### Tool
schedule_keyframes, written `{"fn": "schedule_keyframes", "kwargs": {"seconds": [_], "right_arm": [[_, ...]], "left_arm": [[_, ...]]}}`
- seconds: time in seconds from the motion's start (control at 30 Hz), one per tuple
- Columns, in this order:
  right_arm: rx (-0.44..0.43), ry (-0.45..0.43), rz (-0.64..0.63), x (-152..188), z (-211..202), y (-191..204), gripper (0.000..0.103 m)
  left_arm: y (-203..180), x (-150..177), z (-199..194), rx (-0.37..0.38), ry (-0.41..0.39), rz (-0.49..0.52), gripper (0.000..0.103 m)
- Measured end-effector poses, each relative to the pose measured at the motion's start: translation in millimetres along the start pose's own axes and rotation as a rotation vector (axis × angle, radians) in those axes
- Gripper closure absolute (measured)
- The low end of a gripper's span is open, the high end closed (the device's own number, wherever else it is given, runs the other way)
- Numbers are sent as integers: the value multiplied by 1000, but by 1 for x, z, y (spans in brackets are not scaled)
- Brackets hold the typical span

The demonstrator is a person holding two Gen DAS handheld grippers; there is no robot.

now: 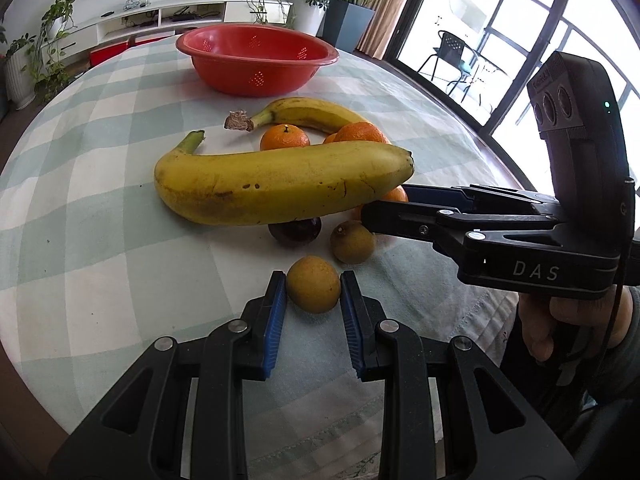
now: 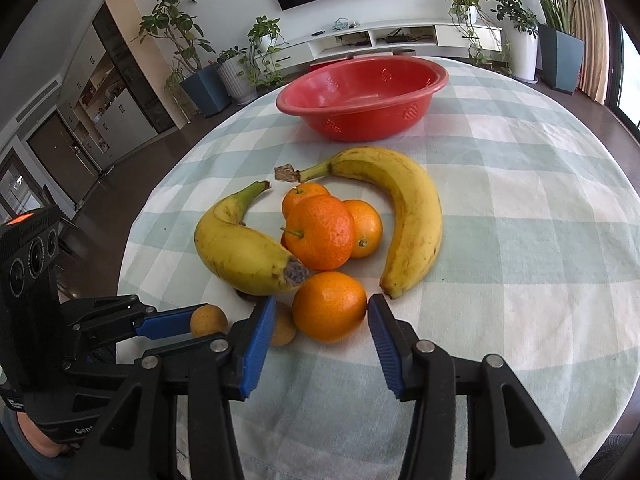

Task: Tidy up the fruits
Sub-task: 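Grasp the large orange with the right tool while left tool holds the brown fruit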

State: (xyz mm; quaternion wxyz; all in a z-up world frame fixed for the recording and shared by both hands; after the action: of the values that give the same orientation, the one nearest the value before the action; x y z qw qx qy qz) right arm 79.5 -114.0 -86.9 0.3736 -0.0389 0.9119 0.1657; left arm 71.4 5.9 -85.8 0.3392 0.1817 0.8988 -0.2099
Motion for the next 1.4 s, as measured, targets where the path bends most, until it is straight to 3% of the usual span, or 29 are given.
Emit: {"fn": "schedule_keyframes", "kwargs": {"seconds": [0.13,0.43,0.63,0.7,1.4], "right_arm": [[1,12,8,-2,2,-3,50],[-96,68,217,2,6,-22,53],[-82,73,196,-2,9,-18,55],[-92,85,199,-2,12,-18,60],[-78,80,226,19,-19,-40,61]], "left_arm": [[0,0,0,-1,-3,1,78],[0,0,-1,-6,-10,0,78],[0,-1,-1,-7,-10,3,78],[0,1,-1,-8,-8,5,78],[-7,5,-3,-8,-6,14,78]]}}
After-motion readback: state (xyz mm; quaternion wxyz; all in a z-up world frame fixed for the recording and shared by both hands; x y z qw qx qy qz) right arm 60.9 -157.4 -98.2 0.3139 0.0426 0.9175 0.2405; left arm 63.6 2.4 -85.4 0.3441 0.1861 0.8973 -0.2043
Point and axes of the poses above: each gripper's, at about its wrist camera, not at the fingertips, and z roughly the way its jaws point, y to its left, x to its underside, the point moved 3 cm from there along z, roughly the way its jaws point, and after that the axes turned 9 degrees about -y, right-handed, at the moved point
